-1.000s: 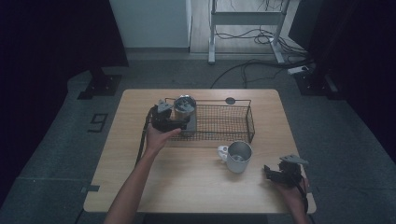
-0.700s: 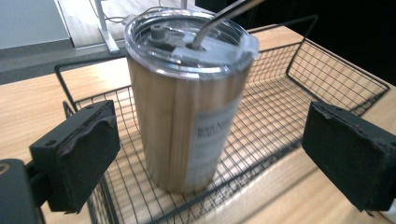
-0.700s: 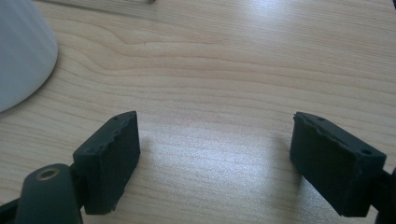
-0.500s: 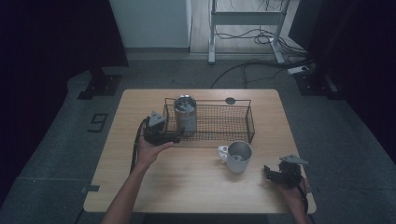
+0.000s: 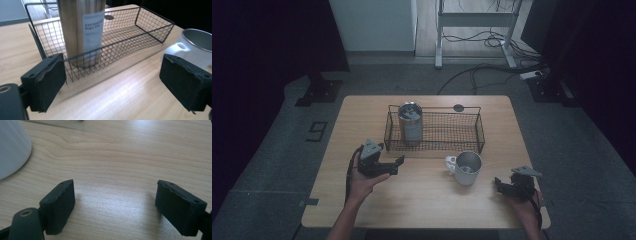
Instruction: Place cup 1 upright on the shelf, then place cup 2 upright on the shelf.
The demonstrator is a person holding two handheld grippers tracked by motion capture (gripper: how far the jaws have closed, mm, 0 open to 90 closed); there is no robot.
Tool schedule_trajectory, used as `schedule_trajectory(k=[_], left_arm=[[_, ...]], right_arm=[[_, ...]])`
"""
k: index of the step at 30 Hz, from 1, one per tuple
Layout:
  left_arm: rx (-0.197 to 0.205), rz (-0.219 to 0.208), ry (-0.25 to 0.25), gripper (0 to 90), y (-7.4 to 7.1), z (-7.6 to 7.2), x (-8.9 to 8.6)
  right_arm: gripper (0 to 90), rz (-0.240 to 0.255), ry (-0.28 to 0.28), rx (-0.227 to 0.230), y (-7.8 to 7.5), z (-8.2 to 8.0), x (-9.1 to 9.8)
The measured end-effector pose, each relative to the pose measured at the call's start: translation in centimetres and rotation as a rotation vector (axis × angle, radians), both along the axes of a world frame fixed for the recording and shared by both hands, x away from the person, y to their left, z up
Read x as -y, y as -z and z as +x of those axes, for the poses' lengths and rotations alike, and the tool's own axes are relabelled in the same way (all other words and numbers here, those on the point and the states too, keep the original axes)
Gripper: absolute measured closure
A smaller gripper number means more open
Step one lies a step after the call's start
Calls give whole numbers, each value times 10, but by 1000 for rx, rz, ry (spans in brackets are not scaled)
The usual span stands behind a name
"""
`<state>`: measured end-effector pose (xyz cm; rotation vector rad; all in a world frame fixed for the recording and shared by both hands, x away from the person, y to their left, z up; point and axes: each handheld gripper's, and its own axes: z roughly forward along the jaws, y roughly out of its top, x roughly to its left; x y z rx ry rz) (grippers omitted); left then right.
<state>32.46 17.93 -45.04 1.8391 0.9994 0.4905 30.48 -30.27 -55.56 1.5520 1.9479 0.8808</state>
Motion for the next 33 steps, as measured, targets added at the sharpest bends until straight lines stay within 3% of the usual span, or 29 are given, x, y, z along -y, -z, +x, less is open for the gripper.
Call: schedule_trajectory(k=[7, 11, 14, 18, 28, 33], left_arm=[[-31, 1, 2, 85, 19, -15, -6], [-69, -8, 14, 86, 33, -20, -9], [-97, 18, 14, 86, 43, -22, -10], [-111, 6, 5, 92, 47, -24, -14], [-118, 34, -15, 92, 53, -22, -13], [-128, 46, 3, 92, 56, -22, -8]], right_arm=[[159, 1, 0, -1, 0, 0, 0], [158, 1, 0, -1, 0, 0, 0], [158, 1, 0, 0, 0, 0, 0], [158, 1, 0, -1, 0, 0, 0], [127, -1, -22, -6, 0, 0, -1], [132, -7, -13, -4, 0, -2, -3]])
